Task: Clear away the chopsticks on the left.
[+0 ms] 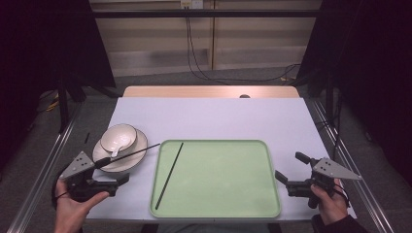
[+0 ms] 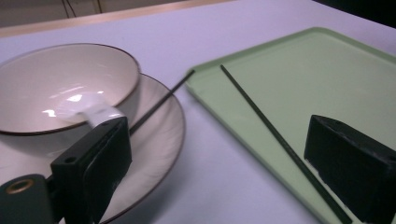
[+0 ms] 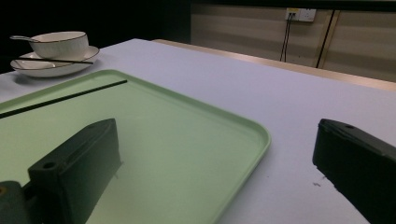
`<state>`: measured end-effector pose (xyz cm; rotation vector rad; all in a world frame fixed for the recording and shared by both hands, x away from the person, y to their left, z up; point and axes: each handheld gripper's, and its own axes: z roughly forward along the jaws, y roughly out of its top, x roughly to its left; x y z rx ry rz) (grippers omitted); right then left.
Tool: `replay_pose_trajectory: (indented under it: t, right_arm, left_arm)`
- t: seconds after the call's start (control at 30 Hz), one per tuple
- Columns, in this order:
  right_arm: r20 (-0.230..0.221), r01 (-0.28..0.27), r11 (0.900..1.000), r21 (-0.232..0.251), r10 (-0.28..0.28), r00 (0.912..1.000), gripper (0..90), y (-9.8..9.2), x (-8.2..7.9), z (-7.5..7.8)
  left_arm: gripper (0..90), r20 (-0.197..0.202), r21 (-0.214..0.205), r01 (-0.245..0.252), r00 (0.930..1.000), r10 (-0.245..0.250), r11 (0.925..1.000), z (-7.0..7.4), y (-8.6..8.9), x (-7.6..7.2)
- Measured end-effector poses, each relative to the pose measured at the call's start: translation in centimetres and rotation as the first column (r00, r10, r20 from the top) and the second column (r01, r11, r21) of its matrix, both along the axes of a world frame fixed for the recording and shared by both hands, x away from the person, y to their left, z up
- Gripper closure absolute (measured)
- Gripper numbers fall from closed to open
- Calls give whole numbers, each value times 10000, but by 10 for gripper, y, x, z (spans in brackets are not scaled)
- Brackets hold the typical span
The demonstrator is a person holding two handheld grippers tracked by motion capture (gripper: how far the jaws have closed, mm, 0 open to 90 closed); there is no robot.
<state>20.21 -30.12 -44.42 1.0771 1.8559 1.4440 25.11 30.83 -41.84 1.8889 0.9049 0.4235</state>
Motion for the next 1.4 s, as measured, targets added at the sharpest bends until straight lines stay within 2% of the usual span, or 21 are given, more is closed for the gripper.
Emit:
replay_pose_trajectory:
  t: [0.07, 0.23, 0.3, 0.33, 0.4, 0.47, 0.57, 0.6, 0.63, 0.73, 0.77, 0.8, 0.9, 0.93, 0.97, 1.0, 1.1, 1.17, 1.2, 1.27, 1.4]
  right_arm:
    - [-1, -5, 10000, -6, 5, 10000, 4, 0, 0, 0]
    - [29, 30, 9999, -129, -29, 10000, 5, -1, 0, 0]
    - [-4, 64, 10000, 37, -64, 10000, 4, 0, 0, 0]
    - [-7, 54, 10000, 31, -54, 10000, 4, 0, 0, 0]
    - [1, 49, 10000, 2, -49, 10000, 4, 0, 0, 0]
    - [2, 55, 10000, -1, -55, 10000, 5, 0, 0, 0]
    - [11, 42, 10000, -2, -42, 10000, 5, 0, 0, 0]
    - [11, 48, 10000, 3, -48, 10000, 5, 0, 0, 0]
    - [4, 13, 10000, -3, -13, 10000, 5, 0, -1, 0]
    - [28, 49, 10000, -50, -49, 10000, 4, 0, 0, 0]
    - [18, 42, 10000, -57, -42, 10000, 5, 0, 0, 0]
    - [18, 42, 10000, -57, -42, 10000, 5, 0, 0, 0]
    - [43, 73, 10000, -21, -73, 10000, 5, 0, 0, 0]
    - [25, 65, 10000, -41, -64, 10000, 5, 0, 0, 0]
    - [13, 104, 9999, 14, -104, 9999, 5, 0, 0, 0]
    - [16, 81, 10000, -21, -81, 10000, 5, 0, 0, 0]
    - [2, 70, 10000, -49, -70, 10000, 5, 0, 0, 0]
    - [16, 53, 10000, -46, -53, 10000, 5, 0, 0, 0]
    - [25, 68, 10000, -49, -67, 10000, 5, 0, 0, 0]
    - [20, 54, 10000, -61, -54, 10000, 4, 0, 0, 0]
    - [-19, 75, 10000, -7, -75, 10000, 4, 0, 0, 0]
  left_arm:
    - [101, 202, 87, 47, 9998, -49, 10000, 1, 9, 2]
    - [145, 364, 563, 95, 9993, -115, 9984, 0, 30, 13]
    - [158, 152, 591, 337, 9993, -346, 9977, -1, 36, 18]
    - [174, 92, 913, 482, 9987, -492, 9947, -3, 39, 24]
    - [179, 93, 869, 552, 9984, -563, 9947, -4, 41, 26]
    - [181, 56, 1038, 488, 9987, -497, 9934, -6, 44, 32]
    - [166, -424, 1148, 548, 9978, -503, 9919, -10, 49, 43]
    - [168, -403, 1040, 510, 9981, -470, 9933, -11, 51, 46]
    - [183, -369, 1210, 514, 9982, -472, 9913, -13, 53, 47]
    - [292, -516, 1460, 783, 9961, -715, 9862, -18, 56, 52]
    - [361, -543, 1570, 834, 9957, -757, 9841, -20, 56, 53]
    - [361, -506, 1851, 877, 9955, -796, 9788, -22, 56, 55]
    - [463, -707, 2092, 1067, 9931, -938, 9720, -27, 56, 60]
    - [489, -824, 2050, 1128, 9918, -977, 9722, -28, 55, 61]
    - [536, -785, 2210, 1257, 9907, -1108, 9671, -29, 56, 64]
    - [556, -910, 2100, 1307, 9893, -1137, 9689, -29, 54, 65]
    - [598, -1030, 2326, 1580, 9852, -1373, 9596, -31, 50, 69]
    - [638, -1166, 2268, 1589, 9839, -1352, 9609, -31, 48, 70]
    - [658, -1061, 2386, 1688, 9834, -1471, 9563, -31, 47, 71]
    - [667, -1249, 2419, 1716, 9816, -1447, 9550, -33, 44, 70]
    - [716, -1295, 2488, 1580, 9832, -1288, 9556, -34, 42, 70]
